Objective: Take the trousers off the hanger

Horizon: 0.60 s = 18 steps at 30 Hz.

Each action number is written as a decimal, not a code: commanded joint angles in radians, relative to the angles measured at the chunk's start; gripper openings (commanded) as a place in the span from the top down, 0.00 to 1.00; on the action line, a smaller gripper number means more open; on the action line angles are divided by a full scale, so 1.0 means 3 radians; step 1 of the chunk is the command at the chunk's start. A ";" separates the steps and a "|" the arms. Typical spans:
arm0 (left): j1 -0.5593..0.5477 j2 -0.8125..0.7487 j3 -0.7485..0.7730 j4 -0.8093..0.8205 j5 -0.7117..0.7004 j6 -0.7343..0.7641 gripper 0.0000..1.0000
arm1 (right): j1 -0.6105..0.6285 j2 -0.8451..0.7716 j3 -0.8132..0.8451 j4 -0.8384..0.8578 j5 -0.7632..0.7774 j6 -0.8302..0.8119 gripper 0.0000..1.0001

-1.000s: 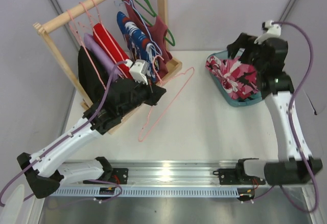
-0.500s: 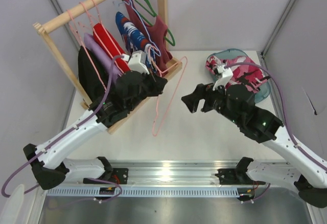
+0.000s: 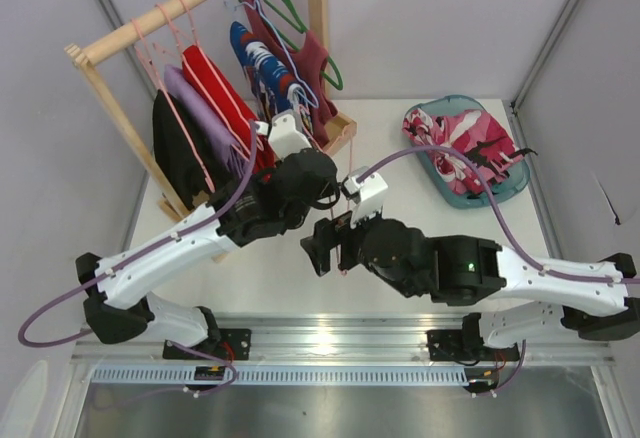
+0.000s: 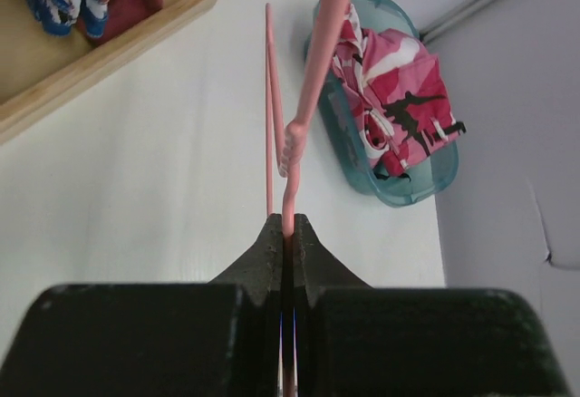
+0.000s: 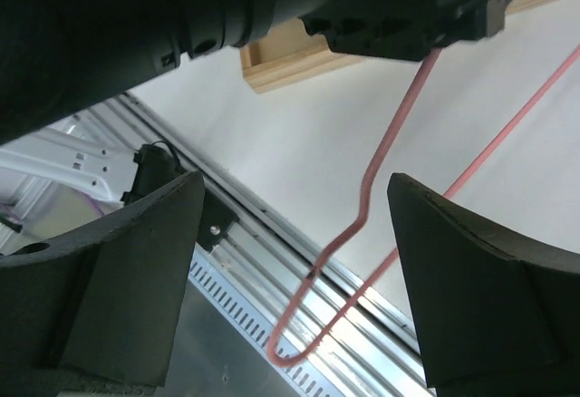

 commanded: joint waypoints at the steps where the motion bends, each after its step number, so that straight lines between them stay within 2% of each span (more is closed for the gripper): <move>1: -0.0021 0.0112 0.0311 -0.0576 -0.0338 -0.0611 1.00 | 0.0153 0.0086 0.0136 -0.0172 0.0643 0.0045 0.13; 7: -0.0016 0.0000 0.0214 -0.0571 -0.0256 -0.0857 1.00 | 0.0214 0.0281 0.0264 -0.0403 0.1072 -0.0052 0.17; 13: -0.0021 0.0127 0.0540 -0.1056 -0.0246 -0.1214 1.00 | 0.0219 0.0327 0.0213 -0.0250 0.1191 -0.0465 0.25; 15: -0.0016 0.0265 0.0715 -0.1302 -0.0221 -0.1272 1.00 | 0.0224 0.0352 0.0198 -0.0163 0.1170 -0.0654 0.32; 16: -0.0021 0.0306 0.0771 -0.1369 -0.0180 -0.1312 1.00 | 0.0224 0.0373 0.0198 -0.0168 0.1180 -0.0696 0.40; 18: -0.0016 0.0388 0.0950 -0.1553 -0.0129 -0.1353 1.00 | 0.0224 0.0429 0.0208 -0.0193 0.1191 -0.0783 0.44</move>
